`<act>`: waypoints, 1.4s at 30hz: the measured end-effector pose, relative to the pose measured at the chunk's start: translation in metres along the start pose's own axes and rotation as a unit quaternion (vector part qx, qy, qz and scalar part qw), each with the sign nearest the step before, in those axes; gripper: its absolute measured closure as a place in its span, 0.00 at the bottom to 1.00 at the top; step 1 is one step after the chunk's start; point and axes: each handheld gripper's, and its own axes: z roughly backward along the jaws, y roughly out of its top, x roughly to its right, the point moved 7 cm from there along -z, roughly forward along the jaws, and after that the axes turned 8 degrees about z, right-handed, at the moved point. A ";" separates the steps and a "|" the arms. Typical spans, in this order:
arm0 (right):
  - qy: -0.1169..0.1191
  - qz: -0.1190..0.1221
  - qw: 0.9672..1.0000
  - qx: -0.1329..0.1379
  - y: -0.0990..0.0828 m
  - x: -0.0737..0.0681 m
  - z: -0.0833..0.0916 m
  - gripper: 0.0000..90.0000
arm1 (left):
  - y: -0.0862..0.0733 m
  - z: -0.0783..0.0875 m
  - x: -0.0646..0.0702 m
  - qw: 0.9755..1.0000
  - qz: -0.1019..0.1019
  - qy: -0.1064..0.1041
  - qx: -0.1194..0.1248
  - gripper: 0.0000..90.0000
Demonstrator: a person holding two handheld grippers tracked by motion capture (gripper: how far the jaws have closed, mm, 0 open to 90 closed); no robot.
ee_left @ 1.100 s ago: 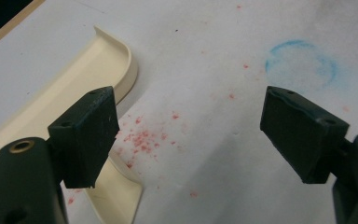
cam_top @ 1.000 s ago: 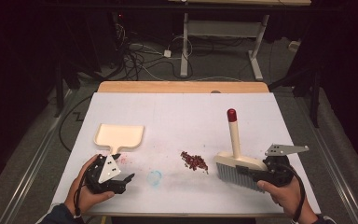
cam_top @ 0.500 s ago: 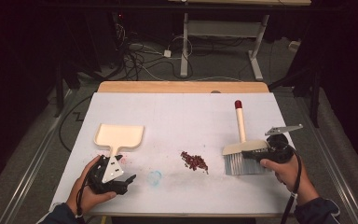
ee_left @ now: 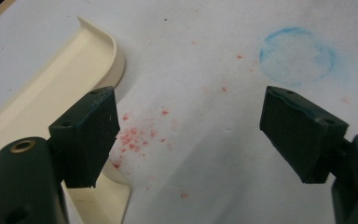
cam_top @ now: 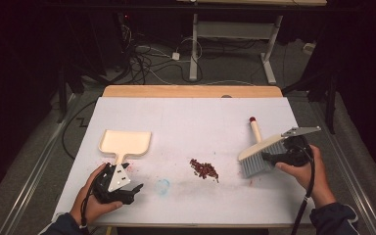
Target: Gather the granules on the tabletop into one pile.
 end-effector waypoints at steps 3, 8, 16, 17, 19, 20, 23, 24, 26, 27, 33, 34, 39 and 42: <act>-0.016 0.005 0.999 0.029 0.008 -0.002 0.010 0.23 | 0.001 0.001 0.001 1.000 -0.003 0.000 0.002 0.21; -0.057 0.013 0.995 0.077 0.019 0.003 0.031 0.23 | 0.001 0.000 0.001 1.000 0.001 -0.002 0.002 0.21; -0.077 0.046 0.990 0.105 0.029 -0.008 0.044 0.27 | 0.001 0.001 0.001 1.000 -0.001 -0.001 0.003 0.21; -0.079 0.051 0.990 0.106 0.029 -0.009 0.044 0.27 | 0.001 0.001 0.001 1.000 -0.001 0.000 0.003 0.21; -0.089 0.055 0.988 0.113 0.031 -0.011 0.045 0.27 | 0.001 0.001 0.001 1.000 0.000 0.000 0.006 0.21; -0.089 0.057 0.988 0.117 0.031 -0.013 0.045 0.27 | 0.002 0.002 0.001 1.000 0.000 0.000 0.008 0.21; -0.091 0.065 0.984 0.141 0.034 -0.020 0.047 0.27 | 0.003 0.002 0.000 1.000 0.000 0.003 0.011 0.21; -0.089 0.069 0.982 0.149 0.034 -0.023 0.047 0.27 | 0.003 0.003 0.000 1.000 0.000 0.002 0.013 0.21; -0.089 0.073 0.978 0.171 0.036 -0.029 0.051 0.28 | 0.004 0.004 -0.001 1.000 -0.001 0.006 0.018 0.21; -0.089 0.072 0.976 0.183 0.037 -0.032 0.052 0.29 | 0.005 0.004 -0.001 1.000 -0.001 0.006 0.020 0.21; -0.088 0.078 0.966 0.228 0.039 -0.054 0.055 0.27 | 0.009 0.006 -0.001 0.999 -0.006 0.016 0.029 0.20; -0.086 0.080 0.966 0.231 0.038 -0.057 0.054 0.27 | 0.009 0.006 0.000 0.999 -0.005 0.016 0.032 0.20; -0.086 0.091 0.962 0.244 0.031 -0.067 0.052 0.25 | 0.011 0.008 0.002 0.999 -0.010 0.020 0.038 0.20; -0.086 0.092 0.961 0.246 0.023 -0.070 0.048 0.24 | 0.013 0.009 0.003 0.999 -0.017 0.022 0.042 0.20</act>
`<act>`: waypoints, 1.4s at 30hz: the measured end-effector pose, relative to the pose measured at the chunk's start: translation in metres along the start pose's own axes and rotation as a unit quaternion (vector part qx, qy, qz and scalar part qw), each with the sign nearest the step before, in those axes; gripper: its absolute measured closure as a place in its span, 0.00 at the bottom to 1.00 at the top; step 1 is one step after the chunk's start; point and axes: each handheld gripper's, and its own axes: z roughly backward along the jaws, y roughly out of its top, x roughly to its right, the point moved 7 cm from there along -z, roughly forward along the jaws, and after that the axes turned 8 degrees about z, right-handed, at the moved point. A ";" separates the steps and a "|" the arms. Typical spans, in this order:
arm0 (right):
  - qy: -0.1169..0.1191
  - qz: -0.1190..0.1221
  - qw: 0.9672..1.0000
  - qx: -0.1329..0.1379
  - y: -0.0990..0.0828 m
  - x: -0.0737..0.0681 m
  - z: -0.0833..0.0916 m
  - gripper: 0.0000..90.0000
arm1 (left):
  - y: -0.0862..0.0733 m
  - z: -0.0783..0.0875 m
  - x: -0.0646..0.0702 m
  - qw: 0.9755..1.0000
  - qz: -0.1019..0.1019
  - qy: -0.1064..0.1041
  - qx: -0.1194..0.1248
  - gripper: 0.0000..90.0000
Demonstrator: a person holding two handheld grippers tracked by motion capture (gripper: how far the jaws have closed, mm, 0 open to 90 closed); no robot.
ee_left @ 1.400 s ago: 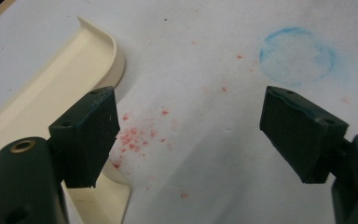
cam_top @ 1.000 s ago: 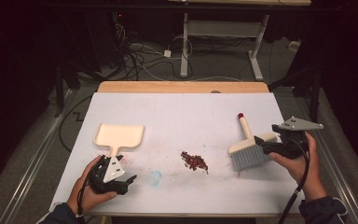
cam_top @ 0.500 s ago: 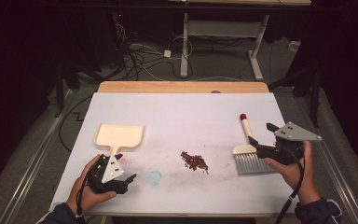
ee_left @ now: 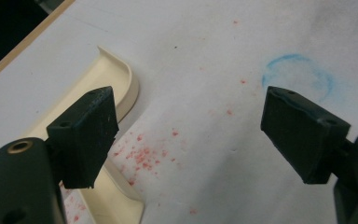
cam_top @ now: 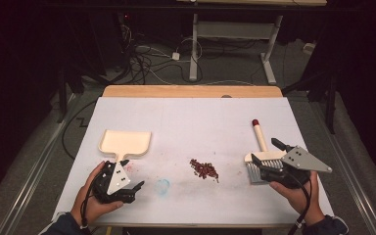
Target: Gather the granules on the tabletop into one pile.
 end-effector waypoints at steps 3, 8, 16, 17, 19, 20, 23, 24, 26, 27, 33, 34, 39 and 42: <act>0.001 -0.009 1.000 -0.006 -0.009 -0.004 -0.001 0.23 | 0.002 -0.002 0.000 1.000 0.000 0.000 0.002 0.20; 0.014 0.002 1.000 -0.010 -0.022 -0.017 0.000 0.21 | 0.002 -0.003 -0.001 1.000 0.001 0.001 0.003 0.20; 0.046 0.022 0.998 -0.022 -0.036 -0.046 0.001 0.19 | 0.004 -0.005 0.000 1.000 0.000 0.001 0.005 0.20; 0.053 0.026 0.998 -0.026 -0.037 -0.049 0.000 0.19 | 0.004 -0.004 0.001 1.000 0.001 0.000 0.006 0.20; 0.054 0.029 0.998 -0.022 -0.035 -0.054 -0.001 0.19 | 0.004 -0.003 0.001 1.000 0.002 -0.001 0.009 0.20; 0.054 0.032 0.998 -0.022 -0.035 -0.056 -0.001 0.19 | 0.004 -0.003 0.002 1.000 0.002 -0.002 0.011 0.20; 0.054 0.037 0.998 -0.024 -0.036 -0.059 -0.001 0.19 | 0.004 -0.003 0.002 1.000 -0.001 -0.004 0.011 0.20; 0.054 0.038 0.998 -0.023 -0.036 -0.060 -0.001 0.19 | 0.005 -0.003 0.002 1.000 0.001 -0.004 0.013 0.20; 0.051 0.044 0.997 -0.025 -0.036 -0.060 0.000 0.19 | 0.006 -0.004 0.003 1.000 0.002 -0.007 0.014 0.20; 0.046 0.045 0.998 -0.023 -0.035 -0.059 0.000 0.19 | 0.006 -0.005 0.003 1.000 0.000 -0.007 0.012 0.20; 0.039 0.036 0.998 -0.028 -0.037 -0.053 -0.001 0.19 | 0.005 -0.005 0.002 1.000 0.002 -0.006 0.010 0.20; 0.039 0.035 0.998 -0.028 -0.037 -0.053 -0.001 0.19 | 0.005 -0.006 0.002 1.000 0.002 -0.006 0.010 0.20; 0.034 0.032 0.999 -0.019 -0.034 -0.051 0.001 0.19 | 0.005 -0.007 0.003 1.000 0.000 -0.008 0.007 0.20; 0.029 0.035 0.999 -0.021 -0.034 -0.050 0.001 0.19 | 0.005 -0.007 0.003 1.000 -0.001 -0.008 0.006 0.20</act>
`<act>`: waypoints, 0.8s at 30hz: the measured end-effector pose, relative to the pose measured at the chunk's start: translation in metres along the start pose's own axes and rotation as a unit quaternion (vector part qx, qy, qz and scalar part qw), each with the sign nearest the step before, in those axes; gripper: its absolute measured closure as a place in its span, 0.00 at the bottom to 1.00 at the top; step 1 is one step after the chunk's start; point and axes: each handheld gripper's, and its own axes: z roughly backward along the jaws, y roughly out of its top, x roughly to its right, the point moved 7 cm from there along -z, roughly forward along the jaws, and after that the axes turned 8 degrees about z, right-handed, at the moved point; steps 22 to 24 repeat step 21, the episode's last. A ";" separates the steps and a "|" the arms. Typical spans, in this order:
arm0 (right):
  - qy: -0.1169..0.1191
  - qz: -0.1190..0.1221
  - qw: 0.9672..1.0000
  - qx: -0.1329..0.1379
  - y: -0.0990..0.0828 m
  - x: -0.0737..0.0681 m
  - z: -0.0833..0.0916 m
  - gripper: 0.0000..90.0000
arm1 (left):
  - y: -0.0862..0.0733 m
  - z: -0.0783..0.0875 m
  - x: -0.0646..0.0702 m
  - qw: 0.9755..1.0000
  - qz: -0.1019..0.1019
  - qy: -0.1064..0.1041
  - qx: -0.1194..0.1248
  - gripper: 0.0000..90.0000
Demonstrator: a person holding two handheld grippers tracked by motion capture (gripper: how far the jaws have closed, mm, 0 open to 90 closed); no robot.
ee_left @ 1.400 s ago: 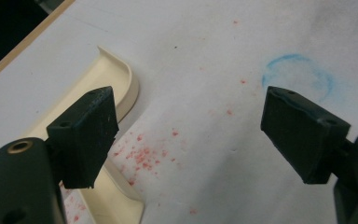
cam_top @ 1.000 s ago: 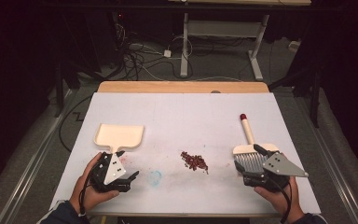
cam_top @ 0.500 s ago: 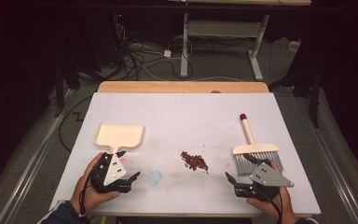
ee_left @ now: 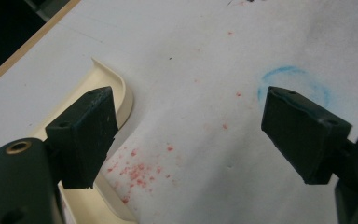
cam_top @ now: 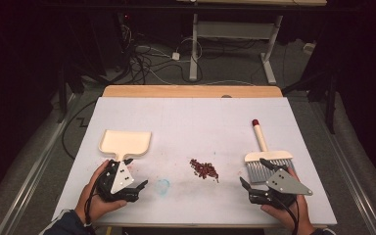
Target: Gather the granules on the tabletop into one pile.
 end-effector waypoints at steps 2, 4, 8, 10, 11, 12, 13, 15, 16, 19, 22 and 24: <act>0.000 -0.002 1.000 0.000 0.000 0.001 0.000 0.19 | 0.000 0.000 0.000 1.000 0.001 0.000 0.001 0.20; -0.002 -0.002 1.000 -0.001 -0.001 0.002 0.000 0.19 | 0.000 0.000 0.000 1.000 0.000 0.000 0.000 0.20; -0.005 -0.002 1.000 -0.002 -0.001 0.003 0.000 0.19 | 0.000 -0.001 0.001 1.000 -0.002 -0.002 -0.002 0.20; -0.007 0.000 1.000 -0.004 -0.002 0.003 0.000 0.19 | 0.000 -0.002 0.001 1.000 -0.002 -0.002 -0.003 0.20; -0.007 0.000 1.000 -0.004 -0.002 0.004 -0.001 0.19 | 0.000 -0.002 0.001 1.000 -0.001 -0.002 -0.003 0.20; -0.008 -0.001 1.000 -0.006 -0.003 0.005 -0.001 0.19 | 0.000 -0.003 0.001 1.000 -0.001 -0.002 -0.003 0.20; -0.009 -0.002 1.000 -0.008 -0.004 0.006 -0.001 0.19 | 0.001 -0.003 0.001 1.000 -0.001 -0.002 -0.003 0.20; -0.008 -0.004 1.000 -0.011 -0.005 0.007 -0.002 0.19 | 0.000 -0.004 0.001 1.000 -0.002 -0.003 -0.005 0.20; -0.008 -0.005 1.000 -0.012 -0.006 0.007 -0.003 0.19 | 0.000 -0.004 0.001 1.000 -0.001 -0.003 -0.006 0.20; -0.008 -0.005 1.000 -0.015 -0.007 0.007 -0.003 0.19 | 0.001 -0.005 0.001 1.000 -0.003 -0.003 -0.006 0.20; -0.008 -0.005 1.000 -0.016 -0.008 0.008 -0.003 0.19 | 0.002 -0.006 0.001 1.000 -0.001 -0.003 -0.005 0.20; -0.008 -0.005 1.000 -0.016 -0.008 0.008 -0.003 0.19 | 0.002 -0.006 0.001 1.000 -0.001 -0.003 -0.005 0.20</act>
